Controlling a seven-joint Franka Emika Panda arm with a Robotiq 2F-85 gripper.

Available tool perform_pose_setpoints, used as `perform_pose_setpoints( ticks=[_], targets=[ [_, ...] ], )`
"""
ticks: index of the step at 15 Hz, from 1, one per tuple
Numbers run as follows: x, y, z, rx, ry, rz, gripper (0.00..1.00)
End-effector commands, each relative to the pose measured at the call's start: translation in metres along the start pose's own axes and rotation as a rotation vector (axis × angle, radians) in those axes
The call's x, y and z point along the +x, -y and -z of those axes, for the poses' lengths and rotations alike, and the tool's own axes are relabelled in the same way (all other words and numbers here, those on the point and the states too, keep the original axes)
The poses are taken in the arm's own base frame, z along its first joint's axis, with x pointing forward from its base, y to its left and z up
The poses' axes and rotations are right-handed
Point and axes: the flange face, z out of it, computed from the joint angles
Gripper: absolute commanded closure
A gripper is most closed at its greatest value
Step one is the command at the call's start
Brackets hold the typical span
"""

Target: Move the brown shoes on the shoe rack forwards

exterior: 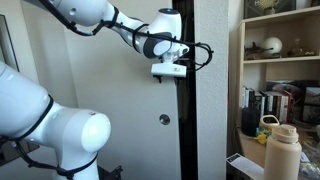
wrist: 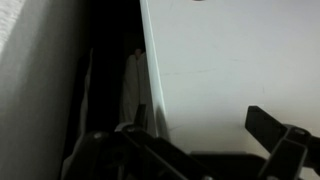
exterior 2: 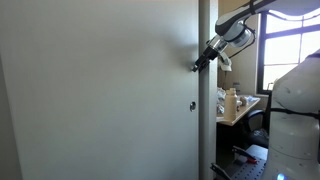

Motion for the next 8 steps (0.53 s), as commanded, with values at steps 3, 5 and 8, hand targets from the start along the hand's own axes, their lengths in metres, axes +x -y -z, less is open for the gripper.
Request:
perform_pose_setpoints(
  ticks=[3, 5, 8],
  targets=[
    [0.022, -0.001, -0.022, 0.100, -0.048, 0.097, 0.00],
    [0.028, 0.009, -0.031, 0.135, -0.046, 0.128, 0.00],
    [0.035, 0.032, -0.040, 0.183, -0.036, 0.180, 0.00]
  ],
)
